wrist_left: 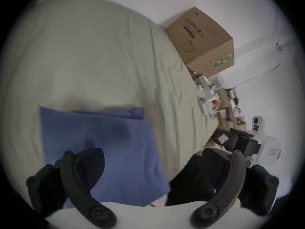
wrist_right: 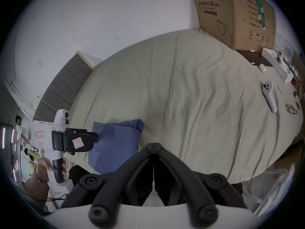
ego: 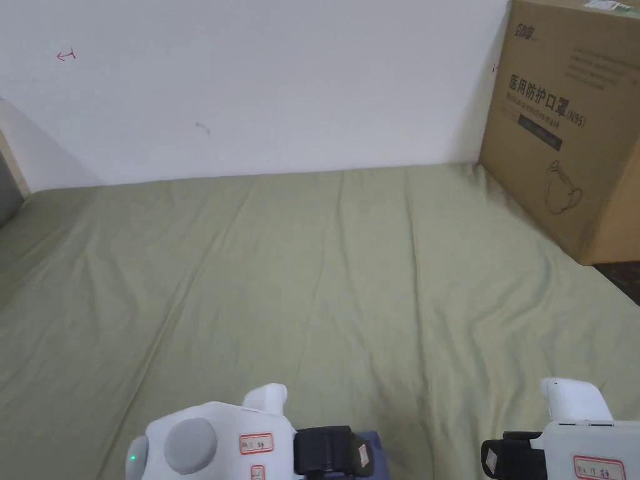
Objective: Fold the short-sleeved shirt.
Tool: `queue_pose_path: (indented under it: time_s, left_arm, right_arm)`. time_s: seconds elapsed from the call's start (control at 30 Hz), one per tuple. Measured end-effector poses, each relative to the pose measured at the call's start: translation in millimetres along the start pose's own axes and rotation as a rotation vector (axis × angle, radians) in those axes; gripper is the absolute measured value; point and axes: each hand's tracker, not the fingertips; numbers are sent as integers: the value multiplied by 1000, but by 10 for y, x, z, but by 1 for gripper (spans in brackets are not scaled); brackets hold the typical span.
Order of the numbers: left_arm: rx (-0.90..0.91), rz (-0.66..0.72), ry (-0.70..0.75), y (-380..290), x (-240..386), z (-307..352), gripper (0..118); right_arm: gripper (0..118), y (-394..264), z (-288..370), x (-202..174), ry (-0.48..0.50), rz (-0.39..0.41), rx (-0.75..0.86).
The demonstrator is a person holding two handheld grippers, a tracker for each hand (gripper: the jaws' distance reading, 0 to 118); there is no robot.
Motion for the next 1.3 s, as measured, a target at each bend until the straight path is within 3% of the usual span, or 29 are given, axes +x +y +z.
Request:
queue_pose_path:
  time_s: [0.03,0.13,0.17,0.3,0.43,0.63,0.8,0.97,1.07,1.17,1.3]
  left_arm:
    - [19,-28,16,8,-10,95,104]
    - [41,-77,64,21,27,275,12]
    - [39,-91,76,11,55,277,2]
    - [-42,-138,4,-11,175,106,2]
    - [-150,-217,53,-164,339,-364,2]
    - [-251,-203,82,-385,253,-1040,2]
    - [-261,-126,-9,-349,206,-1150,1]
    - [-104,-47,-122,-267,126,-618,1]
    - [67,-63,-92,-237,-17,-5,1]
    - [174,-81,-14,-285,-283,553,1]
    - [217,24,64,-405,-743,978,1]
  right_arm:
    - [0,7,-7,1,2,-3,2]
    - [0,22,-23,-3,8,-3,10]
    - [0,27,-26,-7,9,-1,13]
    - [0,35,-34,-24,7,7,25]
    - [0,37,-21,-16,3,4,25]
    - [0,28,74,15,-14,10,26]
    - [0,-3,83,66,-28,-1,21]
    - [0,11,115,74,-1,-31,31]
    - [0,43,86,15,30,-29,35]
    - [0,49,-123,-139,124,-22,-11]
    - [0,-56,-636,-455,291,7,-178]
